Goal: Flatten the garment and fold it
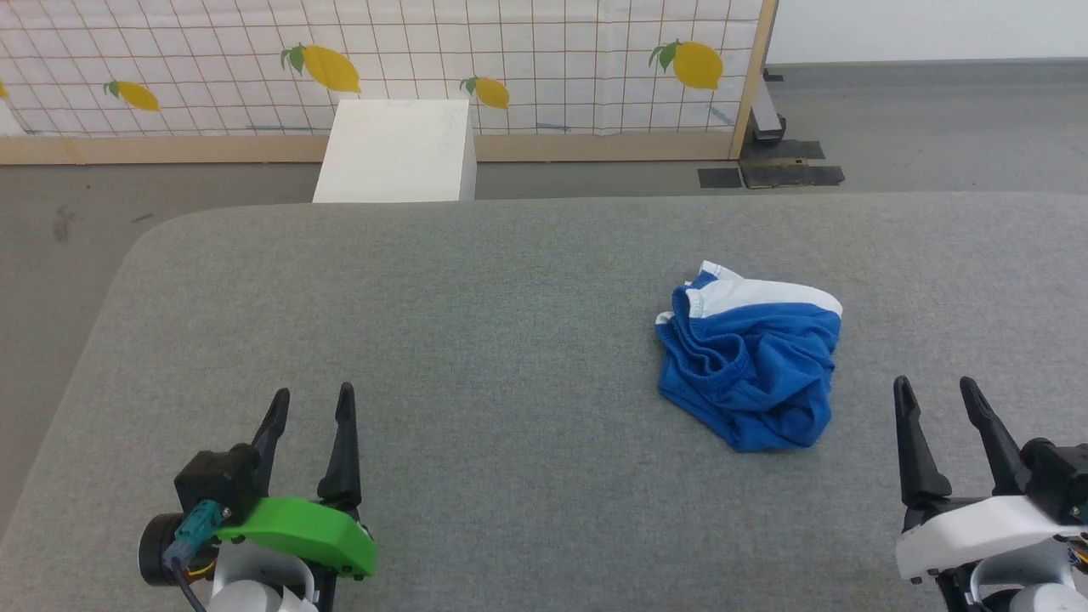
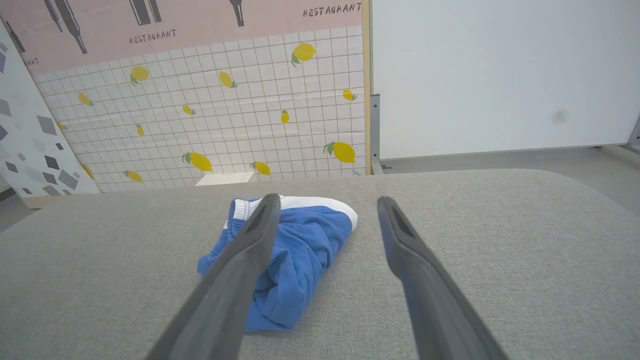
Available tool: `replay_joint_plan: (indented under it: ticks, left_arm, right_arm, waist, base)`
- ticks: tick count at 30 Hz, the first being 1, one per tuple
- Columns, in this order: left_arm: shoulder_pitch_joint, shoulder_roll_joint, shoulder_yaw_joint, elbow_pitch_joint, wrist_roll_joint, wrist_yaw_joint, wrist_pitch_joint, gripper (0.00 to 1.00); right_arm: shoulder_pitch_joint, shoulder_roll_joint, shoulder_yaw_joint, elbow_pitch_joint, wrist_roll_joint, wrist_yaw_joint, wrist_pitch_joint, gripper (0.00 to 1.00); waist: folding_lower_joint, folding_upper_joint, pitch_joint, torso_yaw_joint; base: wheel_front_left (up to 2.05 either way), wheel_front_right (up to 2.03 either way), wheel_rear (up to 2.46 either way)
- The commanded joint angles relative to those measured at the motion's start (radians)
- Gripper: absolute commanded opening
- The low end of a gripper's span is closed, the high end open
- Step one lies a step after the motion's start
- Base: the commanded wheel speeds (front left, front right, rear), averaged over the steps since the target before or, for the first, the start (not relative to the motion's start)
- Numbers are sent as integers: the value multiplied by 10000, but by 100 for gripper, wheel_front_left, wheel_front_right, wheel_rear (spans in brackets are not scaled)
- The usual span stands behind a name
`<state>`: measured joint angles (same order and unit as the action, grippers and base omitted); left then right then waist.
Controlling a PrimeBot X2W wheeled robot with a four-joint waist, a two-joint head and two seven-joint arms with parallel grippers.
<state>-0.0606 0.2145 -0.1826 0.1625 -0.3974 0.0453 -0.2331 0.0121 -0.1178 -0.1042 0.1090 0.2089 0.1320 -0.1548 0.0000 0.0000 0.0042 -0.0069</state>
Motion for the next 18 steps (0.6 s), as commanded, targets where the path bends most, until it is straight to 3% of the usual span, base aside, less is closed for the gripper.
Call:
replay_joint_plan:
  ticks: [1,5,8,18]
  left_arm:
    - [139,21,-16,-28,-59,50,-88,100]
    - [132,36,-24,-80,-84,73,-90,100]
    - [97,58,-2,-158,-109,99,-95,100]
    - [-403,77,-105,-569,-61,94,-92,100]
  right_arm:
    - [9,47,-18,15,-46,-13,60,100]
    - [-170,8,-80,3,26,-13,291,100]
    - [-617,-109,-116,115,249,-13,1083,100]
    - [-3698,-573,-324,1051,738,-13,5896,100]
  waist:
    - [0,0,-1,-2]
    - [0,0,77,-12]
    - [0,0,227,-51]
    - [0,0,1384,181]
  base:
    - [0,0,0]
    - [0,0,0]
    - [0,0,0]
    - [0,0,0]
